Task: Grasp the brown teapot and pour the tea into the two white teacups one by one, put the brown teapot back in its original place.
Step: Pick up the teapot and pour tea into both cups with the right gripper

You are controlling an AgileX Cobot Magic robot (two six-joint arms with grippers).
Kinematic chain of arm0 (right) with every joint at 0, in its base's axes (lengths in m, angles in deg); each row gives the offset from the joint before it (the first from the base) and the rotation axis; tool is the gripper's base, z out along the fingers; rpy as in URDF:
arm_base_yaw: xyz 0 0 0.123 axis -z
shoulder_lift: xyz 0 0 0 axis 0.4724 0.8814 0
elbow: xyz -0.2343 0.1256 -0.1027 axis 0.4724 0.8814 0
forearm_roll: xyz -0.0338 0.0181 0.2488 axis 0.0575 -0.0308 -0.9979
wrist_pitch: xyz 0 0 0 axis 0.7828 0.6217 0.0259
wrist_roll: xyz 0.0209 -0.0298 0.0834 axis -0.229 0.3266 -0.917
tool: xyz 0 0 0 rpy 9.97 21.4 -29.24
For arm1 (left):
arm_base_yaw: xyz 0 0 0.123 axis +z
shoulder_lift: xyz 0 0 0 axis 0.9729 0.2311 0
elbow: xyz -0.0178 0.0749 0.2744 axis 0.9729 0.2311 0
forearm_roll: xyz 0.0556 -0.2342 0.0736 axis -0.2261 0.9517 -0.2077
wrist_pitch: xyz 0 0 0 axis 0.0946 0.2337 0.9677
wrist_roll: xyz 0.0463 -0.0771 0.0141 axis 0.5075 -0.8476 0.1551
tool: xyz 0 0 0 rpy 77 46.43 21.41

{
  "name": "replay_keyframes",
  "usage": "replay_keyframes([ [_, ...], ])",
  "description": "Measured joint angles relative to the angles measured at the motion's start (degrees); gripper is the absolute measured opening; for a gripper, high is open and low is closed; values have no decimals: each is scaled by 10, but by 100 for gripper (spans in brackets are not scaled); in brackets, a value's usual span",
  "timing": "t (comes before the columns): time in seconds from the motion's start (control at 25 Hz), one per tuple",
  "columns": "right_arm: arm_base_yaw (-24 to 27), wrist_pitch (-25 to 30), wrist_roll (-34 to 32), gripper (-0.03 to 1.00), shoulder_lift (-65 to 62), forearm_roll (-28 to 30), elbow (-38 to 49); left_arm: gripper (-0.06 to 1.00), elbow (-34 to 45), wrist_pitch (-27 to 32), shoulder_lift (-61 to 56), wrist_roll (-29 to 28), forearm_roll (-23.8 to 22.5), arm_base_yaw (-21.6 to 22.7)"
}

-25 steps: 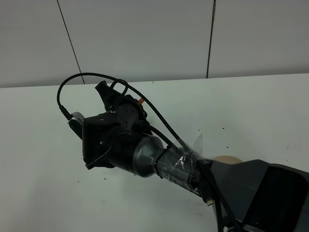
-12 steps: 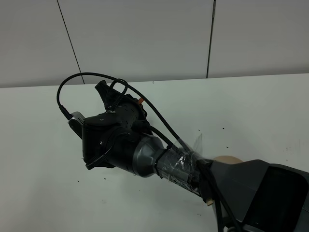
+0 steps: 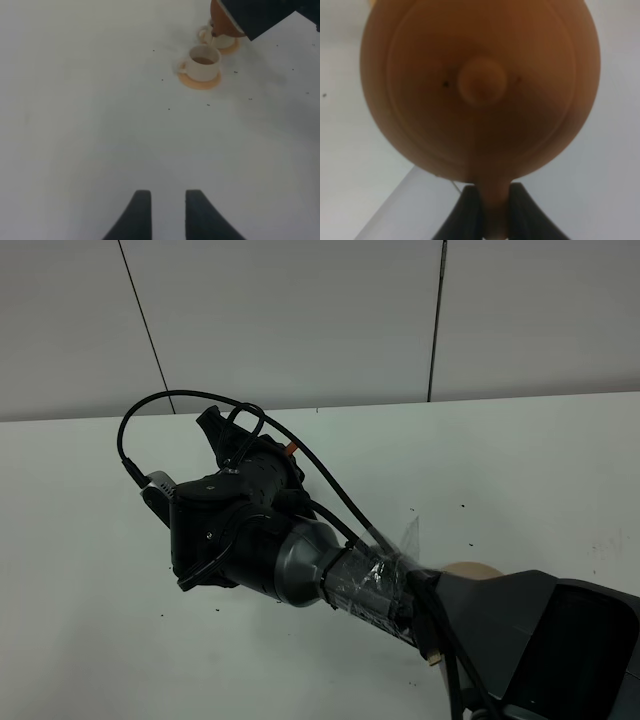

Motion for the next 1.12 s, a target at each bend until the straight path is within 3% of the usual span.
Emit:
replay_keyframes([
  [1.12, 0, 0, 0, 10, 0, 2, 0, 24, 0, 0, 0, 0, 0, 0],
])
